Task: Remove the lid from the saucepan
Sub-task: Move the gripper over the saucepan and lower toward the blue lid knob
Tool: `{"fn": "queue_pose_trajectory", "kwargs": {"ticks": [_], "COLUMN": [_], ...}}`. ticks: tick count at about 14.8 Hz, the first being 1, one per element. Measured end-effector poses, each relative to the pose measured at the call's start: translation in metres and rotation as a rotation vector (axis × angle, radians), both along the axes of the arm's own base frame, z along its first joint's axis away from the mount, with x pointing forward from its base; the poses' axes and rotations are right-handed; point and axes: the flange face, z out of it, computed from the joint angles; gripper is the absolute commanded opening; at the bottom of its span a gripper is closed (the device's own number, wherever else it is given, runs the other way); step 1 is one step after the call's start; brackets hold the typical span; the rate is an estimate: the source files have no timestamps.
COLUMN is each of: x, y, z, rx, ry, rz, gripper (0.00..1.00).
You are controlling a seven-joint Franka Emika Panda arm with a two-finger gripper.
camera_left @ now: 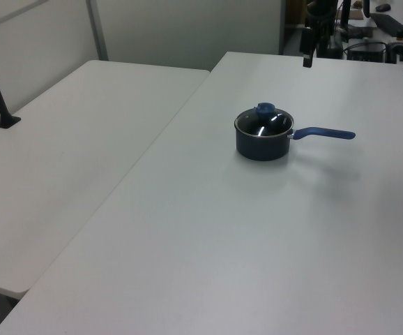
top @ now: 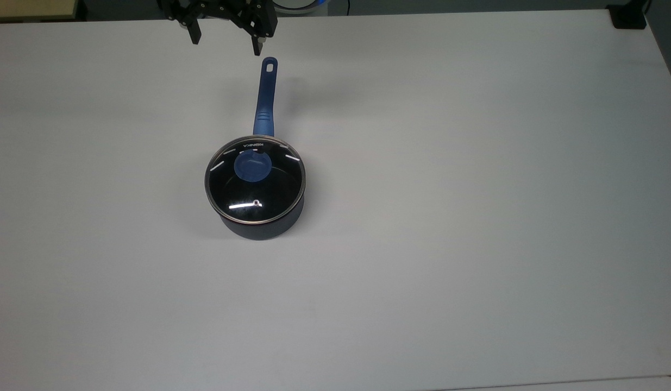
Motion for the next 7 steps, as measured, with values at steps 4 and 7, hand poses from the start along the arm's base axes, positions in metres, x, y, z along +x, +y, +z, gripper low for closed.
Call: {"fn": "queue_pose_trajectory", "kwargs": {"ticks": [4,7], "x": [-0.0003,-0.0008], "y": [-0.0019,-0.0043], "z": [0.0005,0.0019], "rx": [0.000,0.000], "ry": [-0.001,-0.004], "rz": [-0.003,-0.007], "gripper": [1.00,1.00]}}
